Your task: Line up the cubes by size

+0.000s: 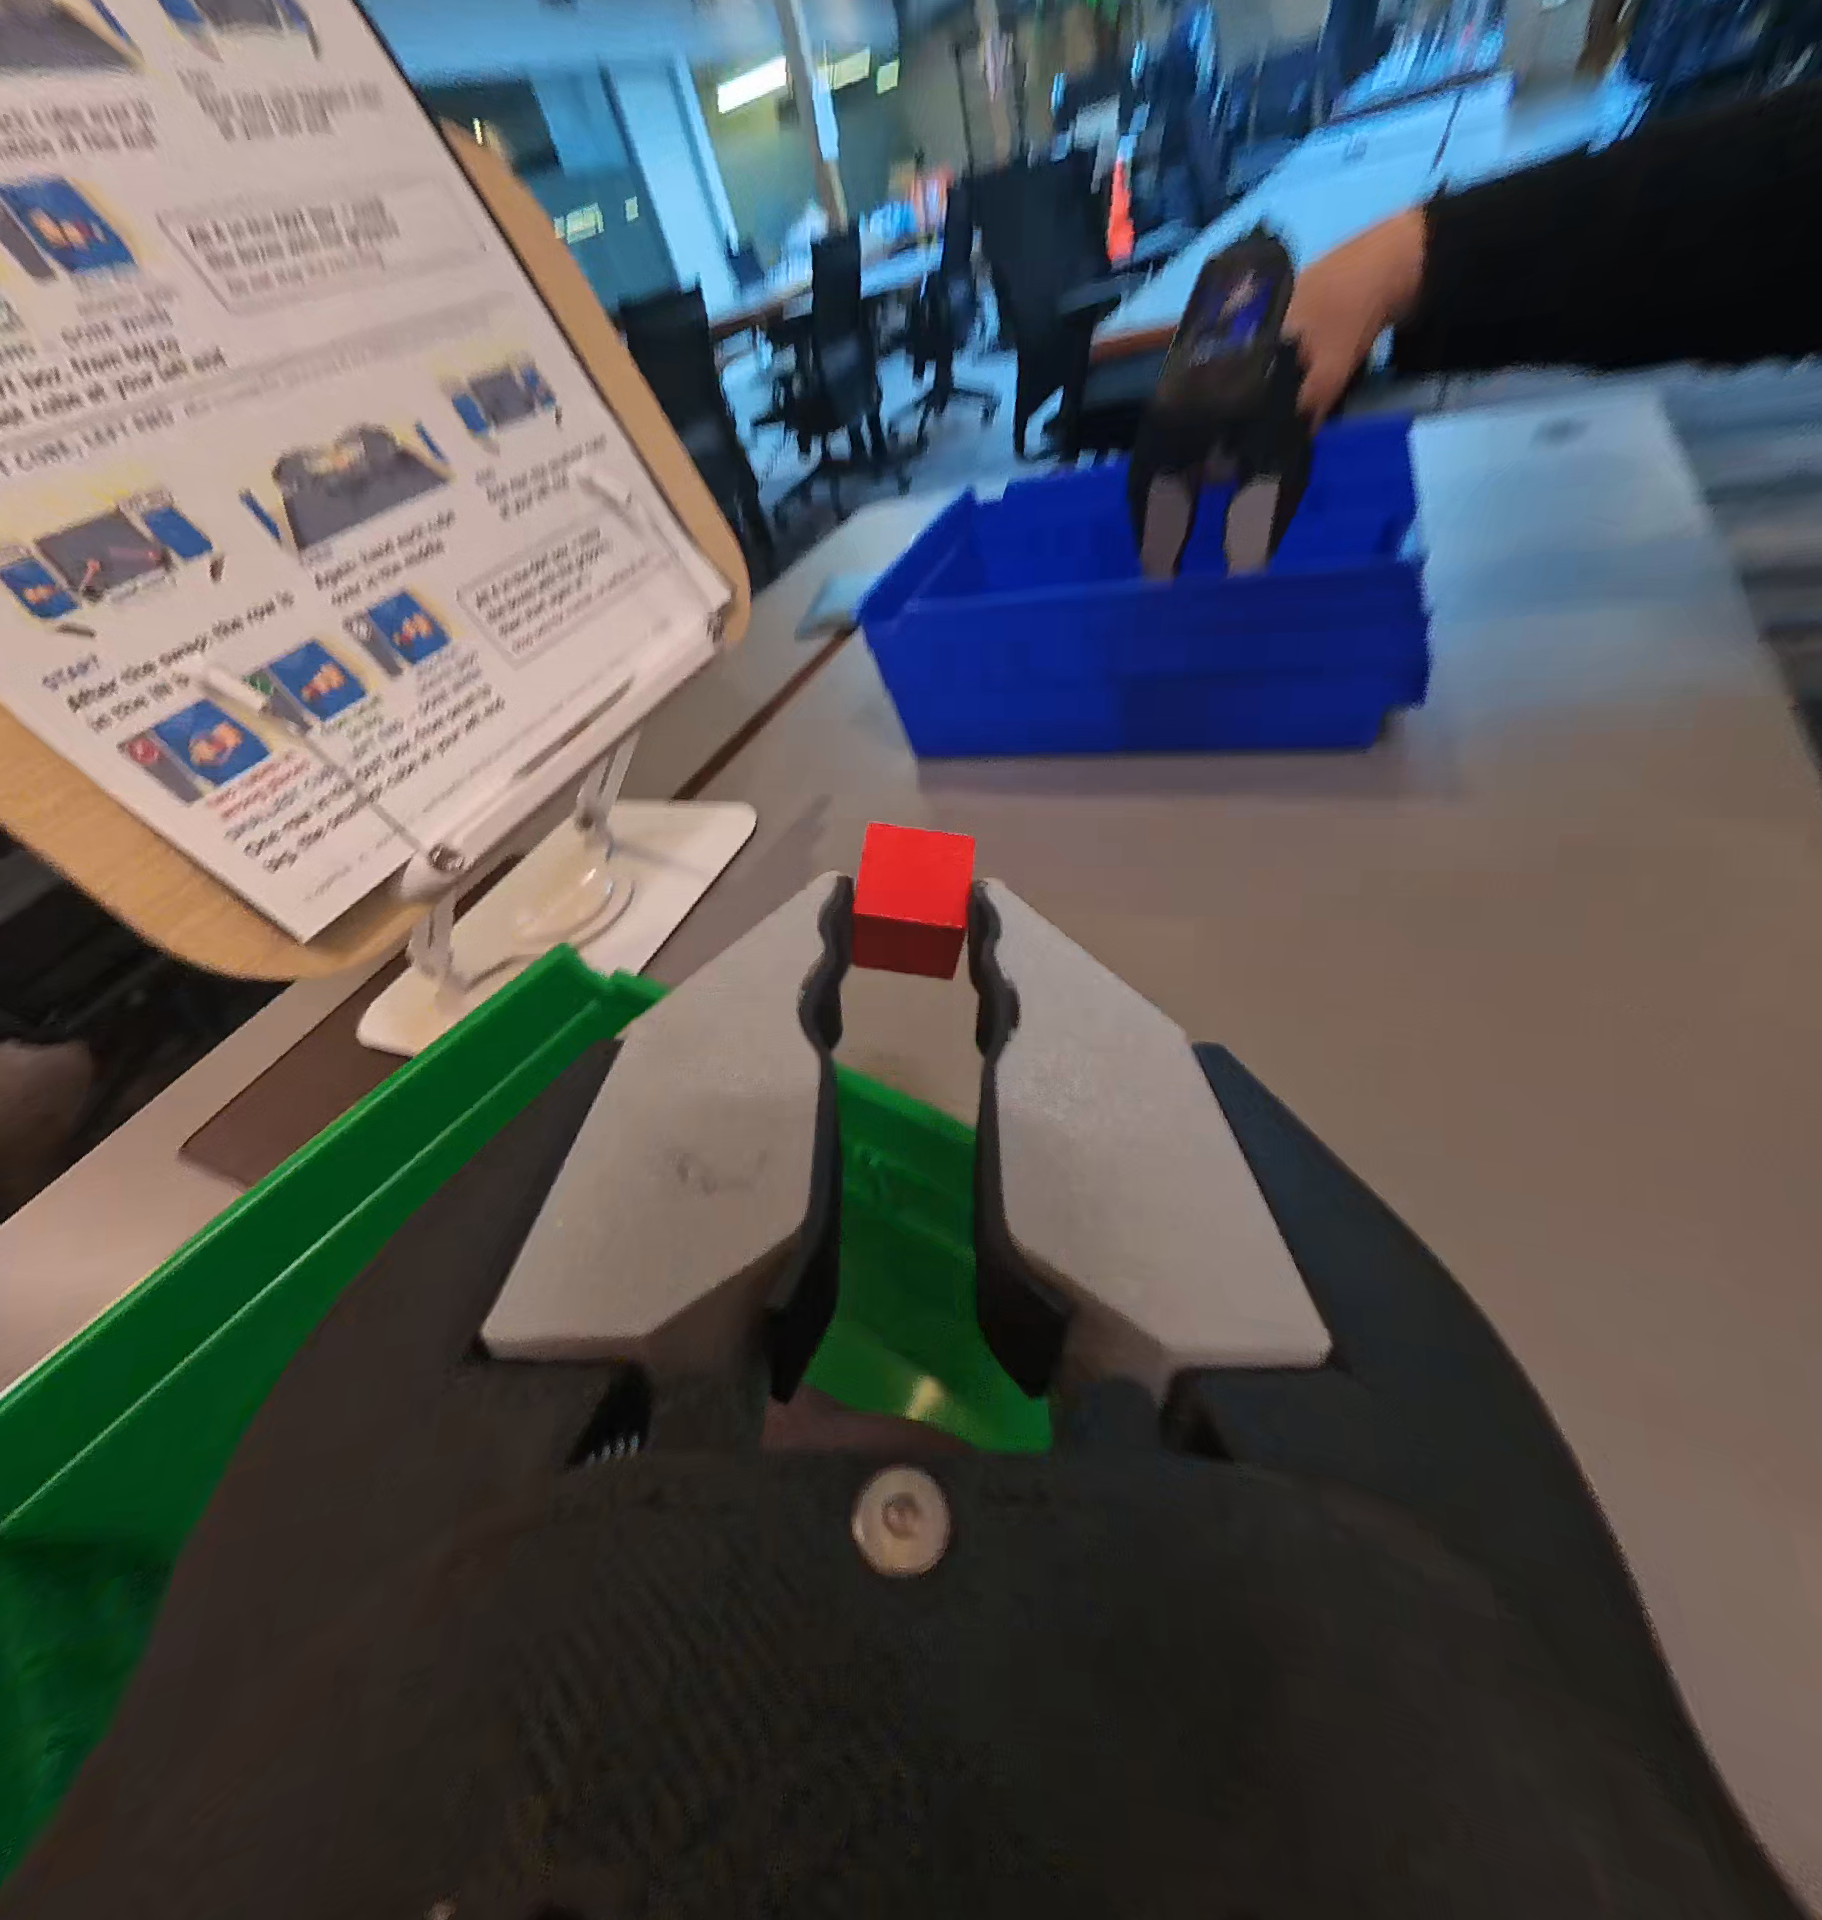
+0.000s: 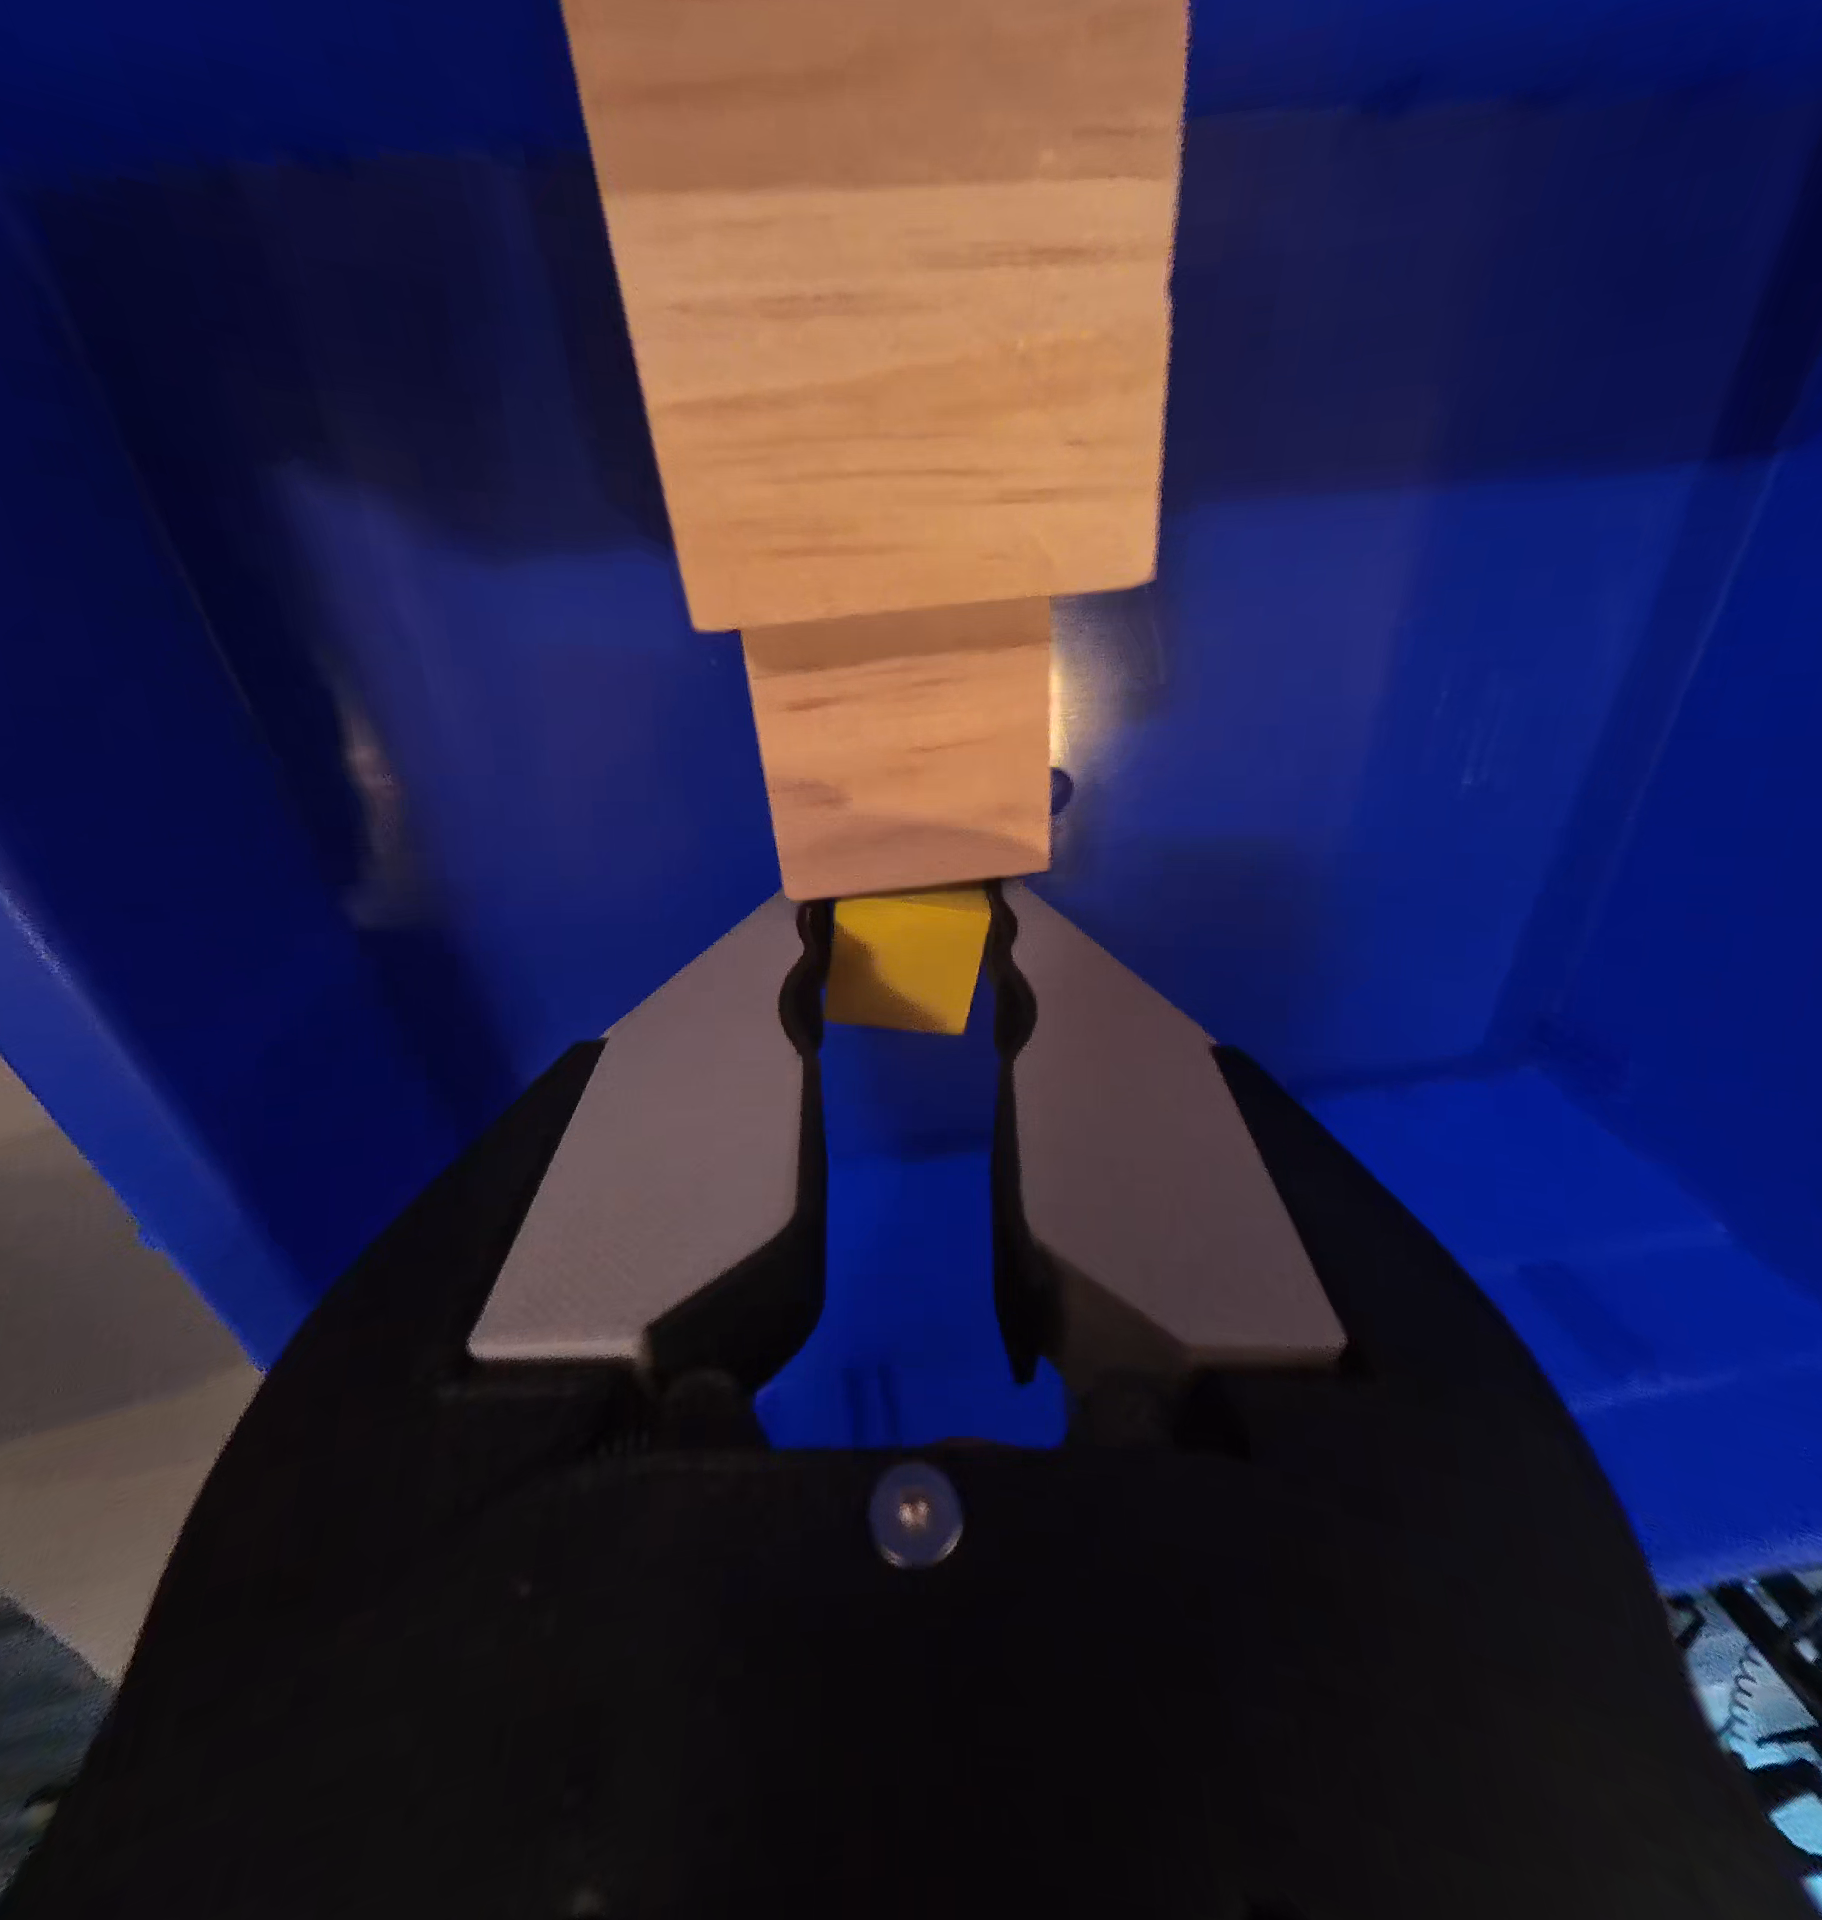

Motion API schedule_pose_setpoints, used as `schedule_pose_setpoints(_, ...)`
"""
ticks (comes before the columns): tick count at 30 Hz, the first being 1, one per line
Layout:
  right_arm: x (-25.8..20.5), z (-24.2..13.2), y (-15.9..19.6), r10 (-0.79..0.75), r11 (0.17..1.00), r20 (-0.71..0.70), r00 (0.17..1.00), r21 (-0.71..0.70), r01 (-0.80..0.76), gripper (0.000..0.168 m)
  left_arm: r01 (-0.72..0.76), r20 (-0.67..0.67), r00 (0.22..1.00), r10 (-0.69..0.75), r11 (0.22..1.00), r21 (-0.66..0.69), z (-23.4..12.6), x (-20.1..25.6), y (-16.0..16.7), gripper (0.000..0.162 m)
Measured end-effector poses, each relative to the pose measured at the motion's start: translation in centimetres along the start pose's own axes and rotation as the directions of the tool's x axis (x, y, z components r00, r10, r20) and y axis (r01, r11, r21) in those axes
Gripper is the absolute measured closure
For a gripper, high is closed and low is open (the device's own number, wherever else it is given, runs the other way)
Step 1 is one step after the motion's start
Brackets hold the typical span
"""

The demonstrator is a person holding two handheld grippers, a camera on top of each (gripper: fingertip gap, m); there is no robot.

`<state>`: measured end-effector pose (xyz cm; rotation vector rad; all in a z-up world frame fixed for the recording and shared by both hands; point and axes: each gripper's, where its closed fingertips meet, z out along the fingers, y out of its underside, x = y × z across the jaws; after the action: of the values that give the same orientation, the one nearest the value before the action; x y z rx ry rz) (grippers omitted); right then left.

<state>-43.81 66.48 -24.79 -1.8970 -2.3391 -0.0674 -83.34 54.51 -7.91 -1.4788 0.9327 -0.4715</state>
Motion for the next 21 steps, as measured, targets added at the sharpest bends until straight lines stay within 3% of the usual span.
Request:
schedule_pose_setpoints(5,-0.1,0.2,0.4,0.005,1.000,0.018,1.000,-0.015,-0.004,0.139,-0.003,-0.032,0.999,0.008,0.992,0.129,0.6,1.8,-2.5,0.142)
schedule_pose_setpoints(7,0.5,-0.3,0.2,0.033,0.999,-0.019,0.999,-0.003,-0.033,0.105,-0.023,-0.049,0.998,0.031,0.985,0.168,1.1,2.8,-4.0,0.142)
schedule_pose_setpoints(8,0.8,-0.8,0.1,0.051,0.999,-0.031,0.998,0.016,-0.051,0.102,-0.037,-0.056,0.997,0.049,0.981,0.191,1.4,3.3,-4.9,0.142)
schedule_pose_setpoints(12,1.5,-5.2,-2.1,0.164,0.953,-0.027,0.986,0.264,-0.151,0.103,-0.133,-0.077,0.985,0.156,0.960,0.248,3.3,5.9,-8.4,0.142)
schedule_pose_setpoints(14,1.0,-9.1,-5.6,0.233,0.827,0.071,0.970,0.510,-0.236,0.116,-0.212,-0.077,0.968,0.240,0.940,0.266,4.8,7.7,-9.8,0.142)
schedule_pose_setpoints(16,0.0,-13.2,-9.4,0.276,0.646,0.210,0.938,0.682,-0.343,0.116,-0.282,-0.074,0.946,0.314,0.917,0.283,6.3,9.5,-10.9,0.143)
schedule_pose_setpoints(19,-3.3,-18.4,-14.6,0.212,0.392,0.462,0.861,0.767,-0.508,0.122,-0.368,-0.031,0.920,0.392,0.886,0.281,8.6,11.1,-11.8,0.142)
schedule_pose_setpoints(21,-5.2,-20.3,-17.0,0.188,0.304,0.549,0.814,0.756,-0.580,0.115,-0.398,0.006,0.912,0.410,0.881,0.256,10.1,11.5,-11.7,0.142)
